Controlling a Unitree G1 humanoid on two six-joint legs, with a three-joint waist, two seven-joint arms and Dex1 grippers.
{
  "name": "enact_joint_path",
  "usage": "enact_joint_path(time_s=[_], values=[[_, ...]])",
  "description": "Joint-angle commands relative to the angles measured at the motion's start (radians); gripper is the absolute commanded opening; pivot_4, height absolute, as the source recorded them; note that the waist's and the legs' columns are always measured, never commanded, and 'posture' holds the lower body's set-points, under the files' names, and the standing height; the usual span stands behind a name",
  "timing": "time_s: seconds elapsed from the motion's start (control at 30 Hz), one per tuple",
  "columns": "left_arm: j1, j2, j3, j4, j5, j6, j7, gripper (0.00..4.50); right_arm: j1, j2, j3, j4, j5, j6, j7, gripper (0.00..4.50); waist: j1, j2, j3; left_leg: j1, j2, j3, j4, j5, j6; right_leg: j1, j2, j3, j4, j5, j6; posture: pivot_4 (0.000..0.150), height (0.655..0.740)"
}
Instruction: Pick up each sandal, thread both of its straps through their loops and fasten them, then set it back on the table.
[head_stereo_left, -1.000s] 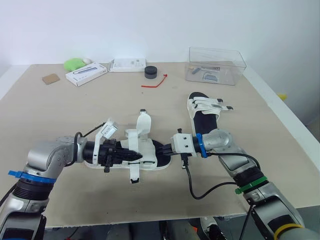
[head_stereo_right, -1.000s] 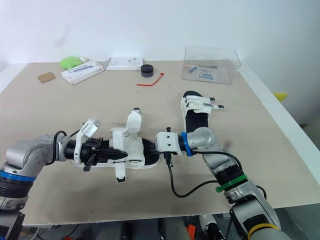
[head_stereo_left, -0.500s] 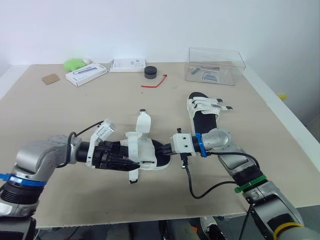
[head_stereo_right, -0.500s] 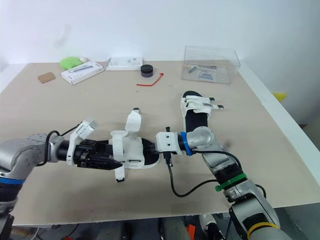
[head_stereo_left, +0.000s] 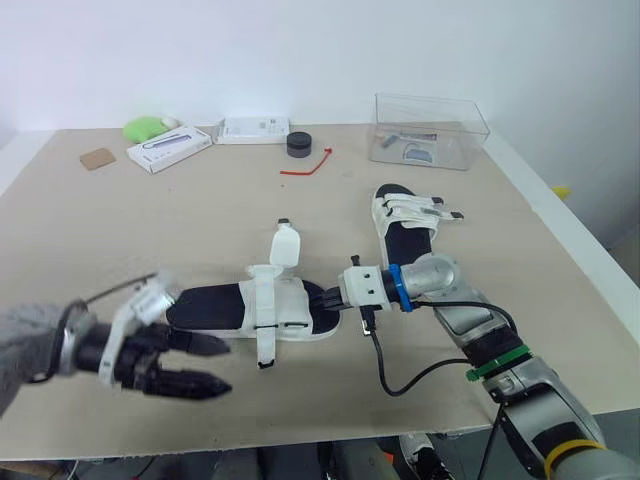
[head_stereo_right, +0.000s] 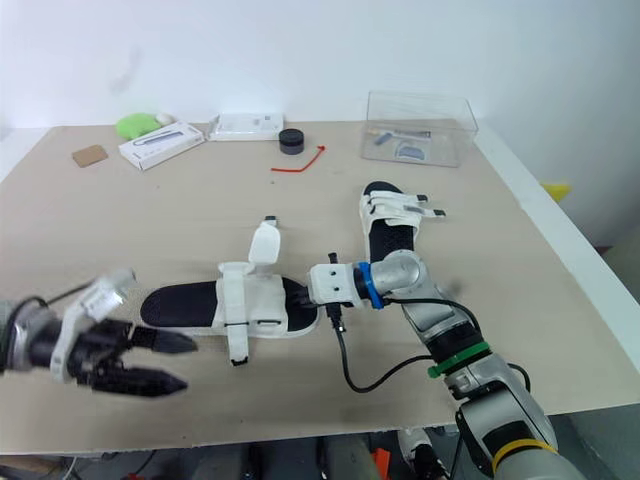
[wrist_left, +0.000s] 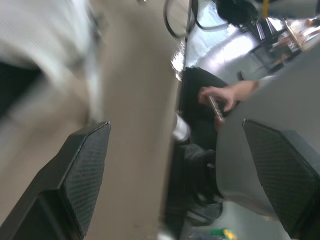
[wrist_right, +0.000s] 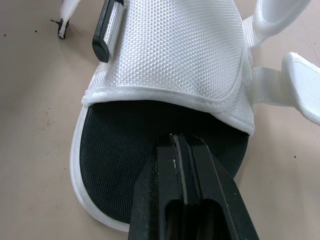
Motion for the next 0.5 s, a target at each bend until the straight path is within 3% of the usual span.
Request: enact_joint_path(time_s=[0.03,0.27,0.5], values=[[0.053,-0.114,0.003,-0.053,0.046,-0.087,0.158,4.35,0.011,-0.004,0.027,0.051,-0.053,0.011,0.007,0.00,0.003,0.001,0.000,0.001,0.000,0.000,0.000,0.000,0.000,0.001,0.000,0.000,0.000,0.000,-0.001,0.150,0.7400],[0.055,-0.236,-0.092,-0.043,0.148,-0.195,0.288,4.35,0.001,-0.003,0.029,0.068,-0.054,0.000,0.012,0.00,0.005,0.000,0.000,0.004,0.000,0.001,-0.001,0.002,-0.002,0.003,0.002,0.001,0.001,0.001,-0.003,0.150,0.7400],[0.003,-0.287,-0.174,0.000,0.189,-0.253,0.299,4.35,0.003,-0.005,0.029,0.065,-0.054,-0.002,0.010,0.00,0.005,0.000,0.000,0.004,0.000,0.001,-0.001,0.002,-0.002,0.002,0.002,0.002,0.000,0.002,-0.002,0.150,0.7400]])
